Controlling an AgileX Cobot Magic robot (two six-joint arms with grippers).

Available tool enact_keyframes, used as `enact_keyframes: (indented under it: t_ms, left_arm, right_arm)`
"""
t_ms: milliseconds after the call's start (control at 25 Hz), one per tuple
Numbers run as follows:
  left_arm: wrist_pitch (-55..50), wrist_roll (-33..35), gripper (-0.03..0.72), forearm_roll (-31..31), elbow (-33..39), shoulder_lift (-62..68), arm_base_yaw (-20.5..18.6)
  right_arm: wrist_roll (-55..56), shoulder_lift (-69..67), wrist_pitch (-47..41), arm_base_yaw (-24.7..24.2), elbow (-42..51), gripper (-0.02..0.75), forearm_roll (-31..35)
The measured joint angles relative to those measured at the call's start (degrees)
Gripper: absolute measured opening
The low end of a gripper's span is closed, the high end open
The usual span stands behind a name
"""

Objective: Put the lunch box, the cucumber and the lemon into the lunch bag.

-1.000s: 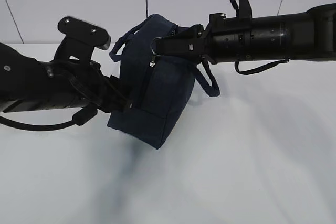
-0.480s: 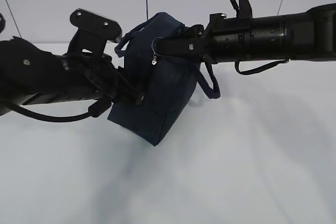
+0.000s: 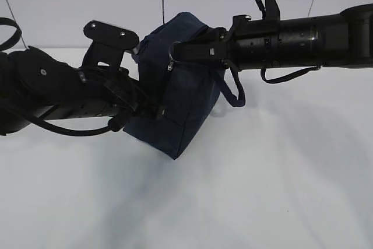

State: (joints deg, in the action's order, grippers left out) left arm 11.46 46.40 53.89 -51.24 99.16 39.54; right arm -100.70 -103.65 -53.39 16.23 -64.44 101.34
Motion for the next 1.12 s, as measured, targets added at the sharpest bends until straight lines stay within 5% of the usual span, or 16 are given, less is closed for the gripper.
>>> enact_keyframes:
  t_ms: [1120]
  left_arm:
    - [-11.5,0.0,0.001,1.5,0.3,-3.7,0.0]
  right_arm:
    - [2.9,1.1,6.4,0.0,-5.7,0.007,-1.0]
